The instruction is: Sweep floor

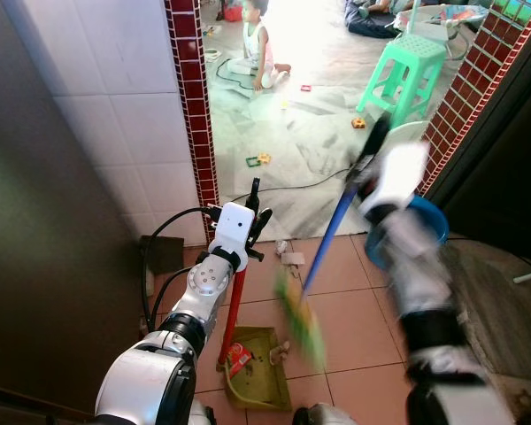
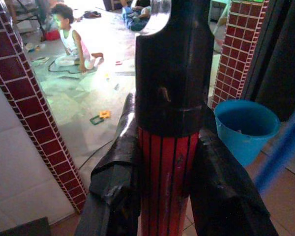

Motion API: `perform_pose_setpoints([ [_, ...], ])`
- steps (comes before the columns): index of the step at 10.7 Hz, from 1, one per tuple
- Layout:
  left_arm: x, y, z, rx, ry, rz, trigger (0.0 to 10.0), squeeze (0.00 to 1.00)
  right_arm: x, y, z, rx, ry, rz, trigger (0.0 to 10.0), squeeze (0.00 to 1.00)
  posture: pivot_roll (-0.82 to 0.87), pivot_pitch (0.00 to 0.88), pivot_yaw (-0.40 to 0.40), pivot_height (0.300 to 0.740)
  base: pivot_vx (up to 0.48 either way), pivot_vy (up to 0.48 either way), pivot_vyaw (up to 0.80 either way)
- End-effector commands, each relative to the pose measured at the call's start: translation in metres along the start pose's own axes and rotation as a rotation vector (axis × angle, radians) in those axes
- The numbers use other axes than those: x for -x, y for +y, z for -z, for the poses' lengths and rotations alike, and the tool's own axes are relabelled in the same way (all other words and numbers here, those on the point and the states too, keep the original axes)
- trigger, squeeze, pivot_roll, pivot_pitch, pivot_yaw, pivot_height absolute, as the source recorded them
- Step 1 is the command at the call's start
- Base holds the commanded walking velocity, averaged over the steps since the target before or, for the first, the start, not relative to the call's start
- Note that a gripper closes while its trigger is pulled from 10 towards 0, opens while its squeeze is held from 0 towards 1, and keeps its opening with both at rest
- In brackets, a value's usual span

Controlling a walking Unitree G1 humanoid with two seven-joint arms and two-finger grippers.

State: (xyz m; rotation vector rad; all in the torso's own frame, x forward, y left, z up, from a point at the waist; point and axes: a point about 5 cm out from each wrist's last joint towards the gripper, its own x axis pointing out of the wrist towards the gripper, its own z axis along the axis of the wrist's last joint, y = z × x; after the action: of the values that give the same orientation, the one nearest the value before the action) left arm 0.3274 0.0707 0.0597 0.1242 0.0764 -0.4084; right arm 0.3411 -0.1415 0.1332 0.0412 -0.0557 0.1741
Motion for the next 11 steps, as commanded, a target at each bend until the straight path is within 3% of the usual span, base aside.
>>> perform_pose_setpoints([
  [1, -0.002, 0.0, 0.001, -0.02, 0.026, 0.01, 10.0, 0.0, -0.001, 0.005, -0.001, 0.017, -0.011, -0.009, 10.0, 0.0, -0.06, 0.0, -0.016, 0.74, 0.0, 0.0, 0.0],
  [2, -0.002, 0.0, 0.001, -0.018, 0.028, 0.007, 10.0, 0.0, 0.001, 0.008, 0.01, 0.011, 0.021, 0.005, 10.0, 0.0, -0.06, 0.0, -0.017, 0.74, 0.0, 0.0, 0.0],
  [4, -0.002, 0.0, 0.001, -0.013, 0.03, 0.002, 10.0, 0.0, 0.004, 0.01, 0.023, -0.114, 0.071, 0.053, 10.0, 0.0, -0.06, 0.0, -0.017, 0.74, 0.0, 0.0, 0.0],
  [6, -0.002, 0.001, 0.001, -0.012, 0.032, 0.0, 10.0, 0.0, 0.0, 0.012, 0.012, -0.332, 0.017, 0.053, 10.0, 0.0, -0.06, 0.0, -0.021, 0.74, 0.0, 0.0, 0.0],
  [7, -0.002, 0.001, 0.001, -0.012, 0.033, 0.002, 10.0, 0.0, -0.002, 0.011, 0.007, -0.34, -0.001, 0.036, 10.0, 0.0, -0.06, 0.0, -0.021, 0.74, 0.0, 0.0, 0.0],
  [11, -0.002, 0.001, 0.002, -0.001, 0.039, -0.003, 10.0, 0.0, 0.002, 0.001, -0.001, -0.062, -0.066, -0.01, 10.0, 0.0, -0.06, 0.0, -0.018, 0.74, 0.0, 0.0, 0.0],
])
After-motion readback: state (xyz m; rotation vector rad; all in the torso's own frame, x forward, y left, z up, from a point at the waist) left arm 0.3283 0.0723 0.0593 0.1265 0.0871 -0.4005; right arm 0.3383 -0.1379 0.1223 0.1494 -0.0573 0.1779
